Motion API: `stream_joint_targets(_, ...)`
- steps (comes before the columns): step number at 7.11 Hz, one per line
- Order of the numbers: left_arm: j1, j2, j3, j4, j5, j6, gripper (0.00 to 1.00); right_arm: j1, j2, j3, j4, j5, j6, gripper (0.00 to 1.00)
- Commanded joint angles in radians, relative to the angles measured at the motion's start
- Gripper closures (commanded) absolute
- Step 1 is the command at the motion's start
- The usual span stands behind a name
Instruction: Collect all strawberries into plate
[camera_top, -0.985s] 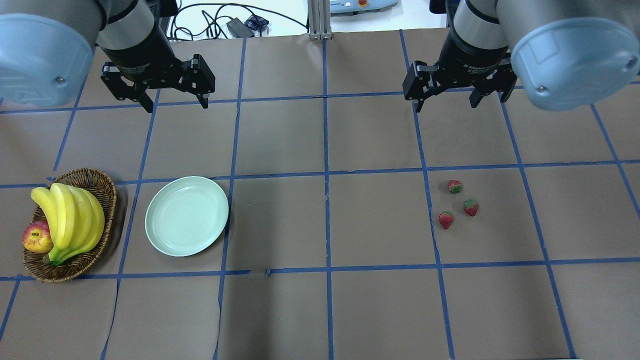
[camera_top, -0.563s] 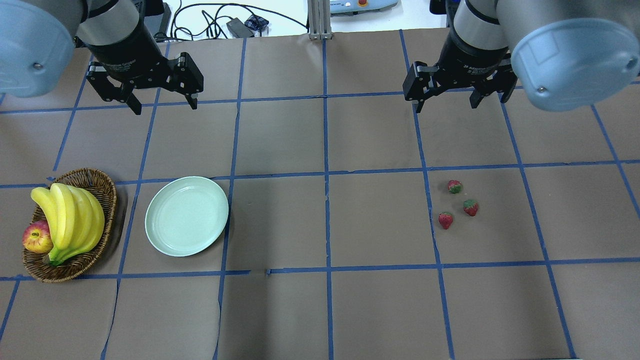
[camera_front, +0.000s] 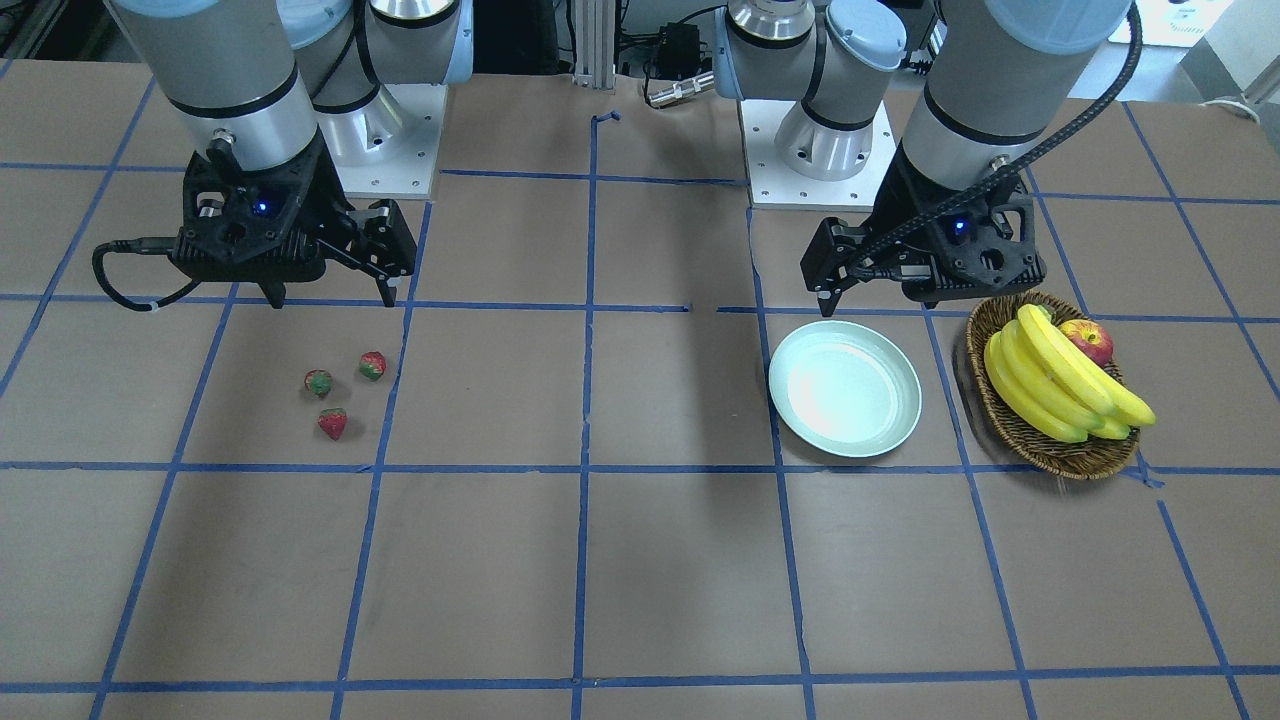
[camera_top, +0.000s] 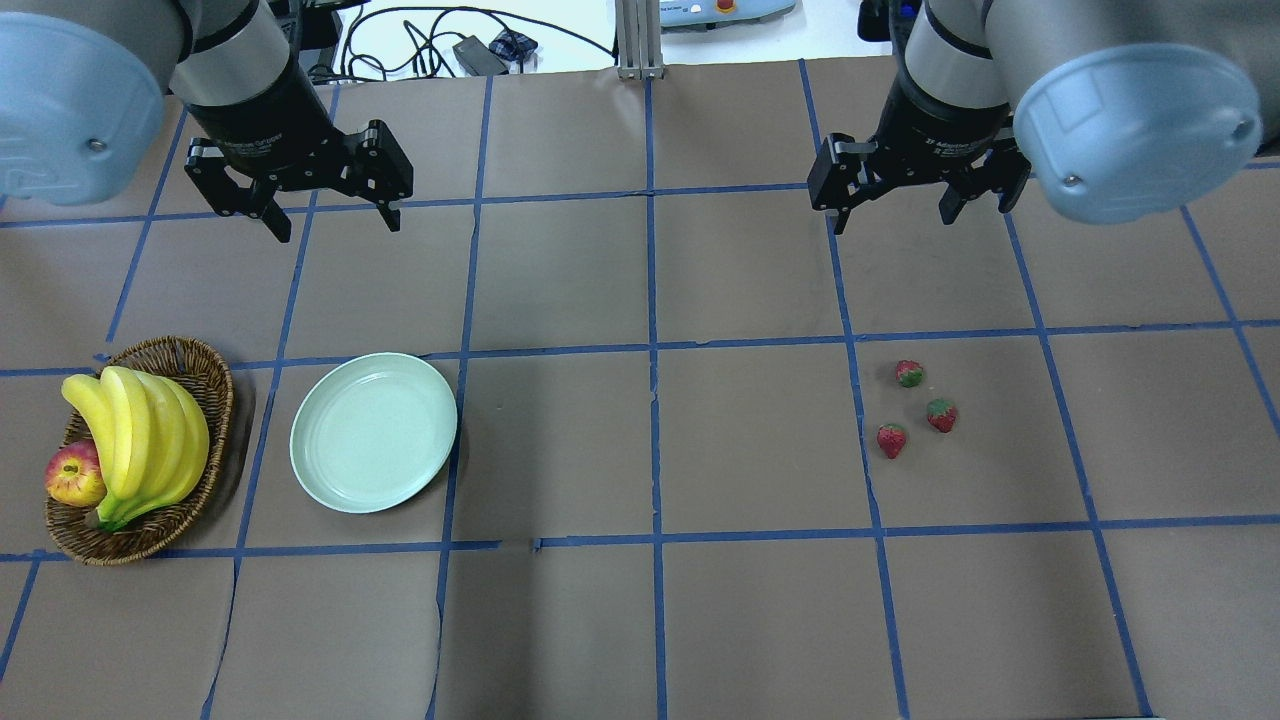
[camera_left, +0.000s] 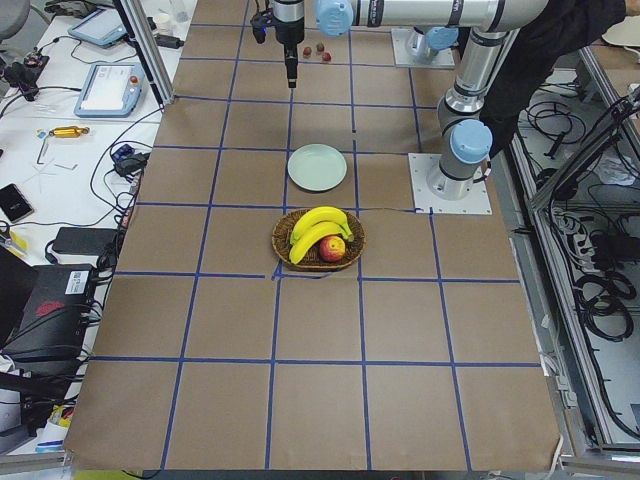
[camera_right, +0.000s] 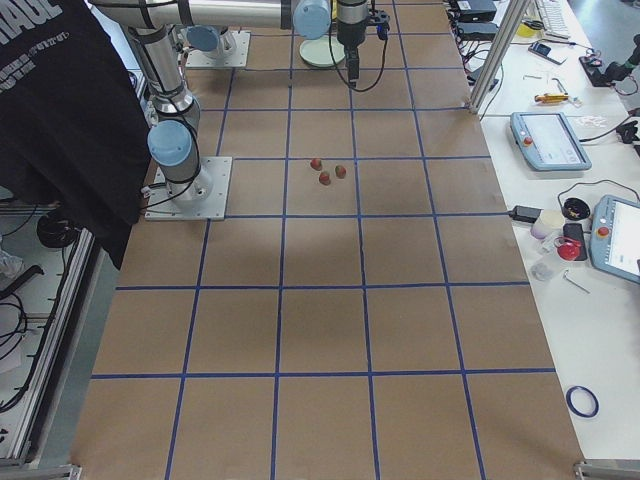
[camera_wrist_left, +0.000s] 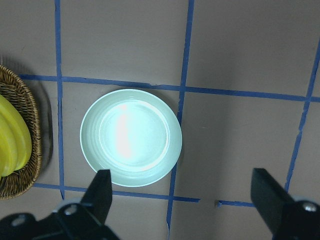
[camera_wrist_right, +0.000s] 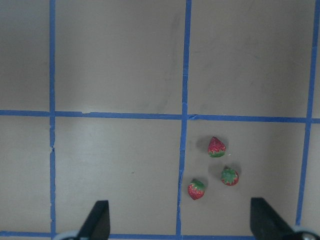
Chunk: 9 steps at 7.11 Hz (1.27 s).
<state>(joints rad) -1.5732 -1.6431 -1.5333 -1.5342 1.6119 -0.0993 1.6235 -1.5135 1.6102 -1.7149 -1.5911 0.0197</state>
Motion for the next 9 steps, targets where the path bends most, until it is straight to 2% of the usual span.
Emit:
stream_joint_targets(1, -0.001, 0.0, -0.002, 0.0, 0.0, 0.0, 0.0, -0.107, 0.036, 0.061, -0.009, 0.015, -0.071, 0.0)
stream_joint_targets(2, -0.001, 0.0, -0.005, 0.0, 0.0, 0.0, 0.0, -0.15, 0.041, 0.138, -0.1, 0.005, -0.13, 0.0)
stream_joint_targets(4, -0.002, -0.004, -0.005, 0.0, 0.0, 0.0, 0.0, -0.154, 0.058, 0.313, -0.358, 0.005, -0.162, 0.0)
stream_joint_targets(5, -0.002, -0.004, -0.005, 0.0, -0.001, -0.002, 0.0, -0.154, 0.112, 0.382, -0.5, 0.002, -0.206, 0.0)
stream_joint_targets(6, -0.002, -0.004, -0.005, 0.0, -0.001, -0.002, 0.0, -0.154, 0.148, 0.417, -0.535, 0.002, -0.315, 0.0)
stream_joint_targets(9, -0.002, -0.004, -0.005, 0.0, -0.001, -0.002, 0.0, -0.156, 0.208, 0.416, -0.538, -0.003, -0.304, 0.0)
